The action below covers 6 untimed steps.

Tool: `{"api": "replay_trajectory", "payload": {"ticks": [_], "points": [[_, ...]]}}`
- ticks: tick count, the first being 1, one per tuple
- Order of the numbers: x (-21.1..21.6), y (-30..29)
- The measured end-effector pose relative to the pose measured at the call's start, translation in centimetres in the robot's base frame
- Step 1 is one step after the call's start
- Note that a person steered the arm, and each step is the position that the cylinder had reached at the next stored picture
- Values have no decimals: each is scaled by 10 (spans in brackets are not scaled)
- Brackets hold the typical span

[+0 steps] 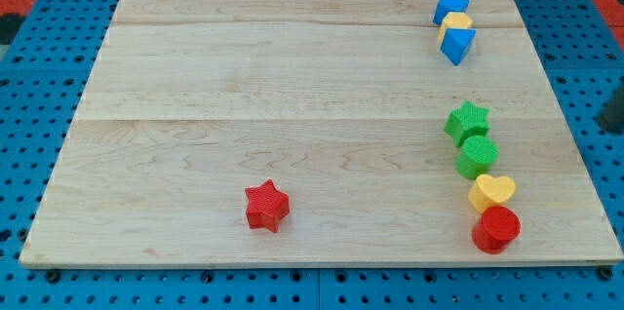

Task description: Push the red circle to the red star

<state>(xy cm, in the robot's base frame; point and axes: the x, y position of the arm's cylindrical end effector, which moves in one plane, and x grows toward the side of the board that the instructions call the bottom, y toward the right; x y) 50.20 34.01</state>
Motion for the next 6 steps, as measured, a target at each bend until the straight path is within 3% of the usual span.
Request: {"api": "replay_trajectory", "payload": {"ticks": [1, 2, 5, 6], "points": [[80, -60], [101, -108], [101, -279], [76, -335]]}}
